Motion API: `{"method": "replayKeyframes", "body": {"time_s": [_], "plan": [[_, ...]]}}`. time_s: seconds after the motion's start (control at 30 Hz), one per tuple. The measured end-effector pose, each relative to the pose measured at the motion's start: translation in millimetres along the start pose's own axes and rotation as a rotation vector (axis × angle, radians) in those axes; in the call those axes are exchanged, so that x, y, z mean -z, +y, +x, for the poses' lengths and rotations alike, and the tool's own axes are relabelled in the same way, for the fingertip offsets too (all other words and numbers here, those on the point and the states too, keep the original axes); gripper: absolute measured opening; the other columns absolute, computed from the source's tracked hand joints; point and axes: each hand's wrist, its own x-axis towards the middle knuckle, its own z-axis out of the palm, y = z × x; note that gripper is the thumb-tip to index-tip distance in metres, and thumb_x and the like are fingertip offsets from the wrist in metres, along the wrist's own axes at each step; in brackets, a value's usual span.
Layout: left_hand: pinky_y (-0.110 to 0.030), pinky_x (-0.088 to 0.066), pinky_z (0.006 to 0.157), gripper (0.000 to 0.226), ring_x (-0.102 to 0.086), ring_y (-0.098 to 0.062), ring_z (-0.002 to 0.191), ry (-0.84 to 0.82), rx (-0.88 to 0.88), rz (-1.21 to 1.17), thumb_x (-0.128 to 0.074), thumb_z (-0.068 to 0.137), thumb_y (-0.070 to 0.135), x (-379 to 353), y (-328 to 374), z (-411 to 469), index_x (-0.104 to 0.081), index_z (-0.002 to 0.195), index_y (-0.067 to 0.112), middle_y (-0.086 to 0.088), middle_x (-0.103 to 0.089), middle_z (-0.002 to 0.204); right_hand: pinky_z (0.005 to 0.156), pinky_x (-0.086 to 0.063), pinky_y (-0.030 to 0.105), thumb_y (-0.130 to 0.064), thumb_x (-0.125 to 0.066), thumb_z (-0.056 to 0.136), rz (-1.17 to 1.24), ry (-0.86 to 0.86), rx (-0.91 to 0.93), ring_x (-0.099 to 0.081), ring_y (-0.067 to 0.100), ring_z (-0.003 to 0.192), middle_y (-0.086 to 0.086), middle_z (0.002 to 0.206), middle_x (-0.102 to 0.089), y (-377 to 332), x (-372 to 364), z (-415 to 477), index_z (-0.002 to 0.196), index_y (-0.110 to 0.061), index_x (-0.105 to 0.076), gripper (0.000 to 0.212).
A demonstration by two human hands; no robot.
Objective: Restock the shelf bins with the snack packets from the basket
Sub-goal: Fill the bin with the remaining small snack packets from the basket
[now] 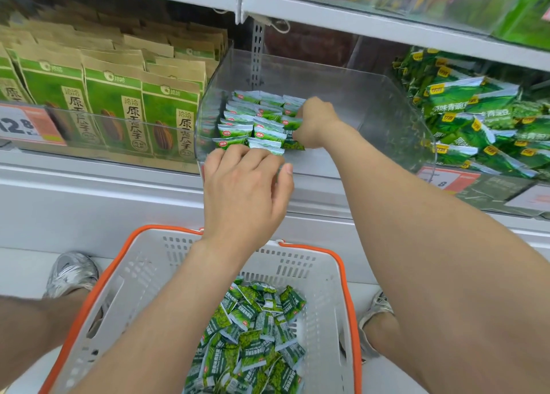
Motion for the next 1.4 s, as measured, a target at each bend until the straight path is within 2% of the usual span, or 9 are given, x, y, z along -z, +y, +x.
{"method": "replayKeyframes", "body": {"time_s": [0.13,0.27,0.37,0.47,0.63,0.83,0.93,1.17,1.4], "plan": [[-0.044,-0.037,0.094,0.04,-0.058,-0.024,0.102,0.017,0.004,-0.01,-0.037,0.109,0.042,-0.5,1.4,-0.7,-0.072,0.097,0.028,0.011,-0.071,0.098,0.094,-0.056,0.043,-0.016,-0.077,0.089,0.065,0.12,-0.072,-0.06,0.04,0.12,0.018,0.136,-0.055,5.8,-6.6,-5.8,0.141,-0.005,-0.041,0.065],[-0.043,-0.037,0.094,0.041,-0.057,-0.024,0.102,-0.002,-0.006,-0.01,-0.034,0.11,0.043,0.4,-0.4,-0.4,-0.072,0.1,0.029,0.011,-0.071,0.1,0.079,-0.064,0.043,-0.051,-0.09,0.072,0.078,0.168,-0.157,-0.075,0.03,0.091,0.008,0.108,-0.071,11.7,3.5,-18.1,0.111,-0.013,-0.06,0.062],[-0.043,-0.037,0.095,0.044,-0.057,-0.024,0.103,-0.02,-0.016,-0.004,-0.031,0.111,0.044,2.0,-2.4,-0.3,-0.071,0.104,0.029,0.01,-0.07,0.101,0.061,-0.065,0.041,-0.032,-0.083,0.085,0.152,0.089,-0.13,-0.075,0.029,0.062,0.009,0.089,-0.067,10.1,11.1,-30.5,0.087,-0.012,-0.054,0.036],[-0.045,-0.037,0.099,0.044,-0.058,-0.025,0.107,-0.015,-0.03,-0.007,-0.033,0.112,0.046,2.0,-2.8,-1.3,-0.072,0.106,0.027,0.009,-0.07,0.103,0.064,-0.063,0.04,-0.011,-0.057,0.089,0.182,0.156,-0.043,-0.072,0.031,0.075,0.015,0.09,-0.059,12.1,17.2,-45.4,0.083,-0.008,-0.053,0.008],[-0.054,-0.017,0.126,0.03,-0.055,-0.03,0.129,0.091,-0.043,-0.143,-0.05,0.109,0.039,4.0,-1.1,-3.0,-0.07,0.12,0.02,0.001,-0.067,0.123,0.077,-0.048,0.037,-0.028,-0.05,0.099,0.363,0.434,0.266,-0.053,0.025,0.082,-0.001,0.073,-0.063,20.5,6.9,-104.8,0.096,-0.016,-0.069,0.023],[-0.048,-0.042,0.08,0.008,-0.054,-0.039,0.091,0.321,-0.055,-0.234,-0.066,0.093,0.001,-3.5,8.4,-49.5,-0.07,0.097,0.006,-0.014,-0.061,0.101,0.052,-0.04,0.035,-0.011,-0.059,0.085,0.35,0.867,0.679,-0.051,0.021,0.057,-0.004,0.064,-0.052,35.2,-51.6,-188.8,0.079,-0.01,-0.065,0.009],[-0.041,-0.039,0.069,0.014,-0.051,-0.03,0.082,-0.073,-0.118,-0.351,-0.07,0.085,0.002,-38.1,-4.5,-91.0,-0.061,0.092,0.01,-0.003,-0.056,0.091,0.047,-0.044,0.036,-0.017,-0.059,0.082,0.328,0.649,0.623,-0.054,0.022,0.052,-0.006,0.058,-0.054,55.2,-110.0,-195.7,0.075,-0.014,-0.064,0.009],[-0.039,-0.058,0.072,0.01,-0.063,-0.02,0.083,-1.048,0.001,-0.188,-0.053,0.096,0.022,-95.6,-37.5,-181.7,-0.061,0.095,0.028,0.007,-0.064,0.091,0.063,-0.054,0.036,-0.028,-0.05,0.089,-0.012,-0.292,0.309,-0.061,0.026,0.069,-0.002,0.075,-0.065,111.6,-214.0,-208.4,0.083,-0.023,-0.062,0.015],[-0.049,-0.05,0.104,0.058,-0.051,-0.03,0.128,-1.326,-0.084,-0.096,-0.06,0.099,0.006,-140.8,-30.8,-248.7,-0.045,0.153,0.021,-0.005,-0.048,0.147,0.078,-0.056,0.041,-0.018,-0.052,0.097,-0.11,-0.825,0.114,-0.063,0.034,0.085,0.008,0.087,-0.062,130.5,-277.0,-229.2,0.085,-0.015,-0.062,0.016]]}}
